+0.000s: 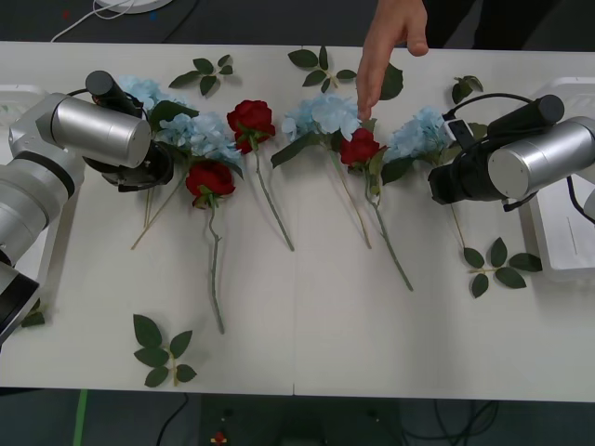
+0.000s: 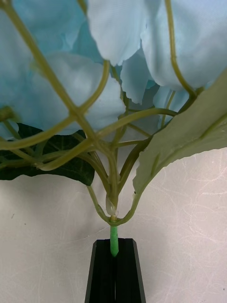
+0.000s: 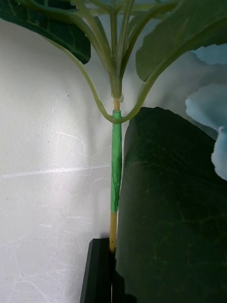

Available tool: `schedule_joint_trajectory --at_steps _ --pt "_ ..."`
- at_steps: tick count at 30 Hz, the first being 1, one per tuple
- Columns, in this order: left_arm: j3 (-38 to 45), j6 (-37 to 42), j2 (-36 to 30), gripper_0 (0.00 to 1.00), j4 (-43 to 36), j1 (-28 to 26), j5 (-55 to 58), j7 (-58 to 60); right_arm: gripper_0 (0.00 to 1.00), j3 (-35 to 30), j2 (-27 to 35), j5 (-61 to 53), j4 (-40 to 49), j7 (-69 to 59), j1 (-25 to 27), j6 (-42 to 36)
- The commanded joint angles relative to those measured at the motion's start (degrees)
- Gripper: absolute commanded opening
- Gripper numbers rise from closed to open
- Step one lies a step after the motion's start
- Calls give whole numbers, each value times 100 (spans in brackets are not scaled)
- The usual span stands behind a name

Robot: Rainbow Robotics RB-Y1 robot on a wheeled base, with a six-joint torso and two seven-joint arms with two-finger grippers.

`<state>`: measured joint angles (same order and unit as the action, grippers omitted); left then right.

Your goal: Place the red flowers into the right box and the blue flowers into the left box. If a person shows an open palm, hand one flower to the person first, then continue sorting.

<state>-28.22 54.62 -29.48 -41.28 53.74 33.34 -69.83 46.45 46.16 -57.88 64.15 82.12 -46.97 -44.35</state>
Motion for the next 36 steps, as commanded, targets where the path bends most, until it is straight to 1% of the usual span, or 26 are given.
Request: schedule_joint_trajectory --at_steps 1,8,14,16,21,27,32,36 --pt "-70 -74 74 0 -3 -12 -74 -224 0 13 -151 40 1 5 -269 67" --pt "-70 -92 74 0 6 -21 -109 -224 0 13 68 -65 194 181 -260 67" --pt "-70 -127 74 4 6 -47 -162 -215 0 4 385 -267 511 374 -181 111" --pt "-70 -127 74 4 6 -47 -162 -215 0 -31 490 -478 581 506 -128 181" --pt "-70 -127 74 5 6 -47 -162 -215 0 -427 719 -1129 722 1508 118 216" --pt "-70 -127 74 4 6 -47 -162 -215 0 -787 1211 -1849 1179 2475 443 216" --pt "-70 -127 74 5 6 -47 -162 -215 0 -1446 1589 -2764 1627 3424 961 287" --pt "-70 -127 74 5 6 -47 -162 -215 0 -2123 1756 -3757 1934 4628 1515 559"
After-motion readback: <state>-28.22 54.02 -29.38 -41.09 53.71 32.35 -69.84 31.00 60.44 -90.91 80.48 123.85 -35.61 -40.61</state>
